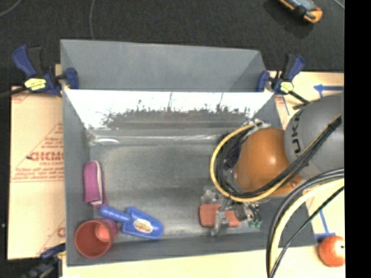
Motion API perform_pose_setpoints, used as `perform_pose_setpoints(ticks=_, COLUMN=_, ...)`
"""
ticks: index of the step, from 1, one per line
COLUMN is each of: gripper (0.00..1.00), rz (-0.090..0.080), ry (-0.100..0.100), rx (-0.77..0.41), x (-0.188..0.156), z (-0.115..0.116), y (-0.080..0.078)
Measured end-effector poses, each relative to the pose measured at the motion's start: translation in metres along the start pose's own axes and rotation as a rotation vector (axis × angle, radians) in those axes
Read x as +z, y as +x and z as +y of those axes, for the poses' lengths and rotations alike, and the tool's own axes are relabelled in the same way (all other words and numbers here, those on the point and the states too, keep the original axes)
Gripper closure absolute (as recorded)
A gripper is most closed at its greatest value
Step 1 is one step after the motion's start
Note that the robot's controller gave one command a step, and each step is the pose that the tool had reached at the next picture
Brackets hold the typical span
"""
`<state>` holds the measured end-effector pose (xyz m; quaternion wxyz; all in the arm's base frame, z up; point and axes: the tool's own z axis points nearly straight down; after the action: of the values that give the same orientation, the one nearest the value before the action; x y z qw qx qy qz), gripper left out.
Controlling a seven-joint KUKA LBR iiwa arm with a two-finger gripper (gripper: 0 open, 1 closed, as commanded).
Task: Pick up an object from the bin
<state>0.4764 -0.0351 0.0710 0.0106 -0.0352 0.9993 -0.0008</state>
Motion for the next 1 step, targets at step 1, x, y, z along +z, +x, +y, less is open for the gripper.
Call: perform_pose_setpoints(ticks=1, gripper=1.0, rz=0.008, ry=-0.001, rx=0.0, x=-0.0155, z=0.0004, y=0.0025)
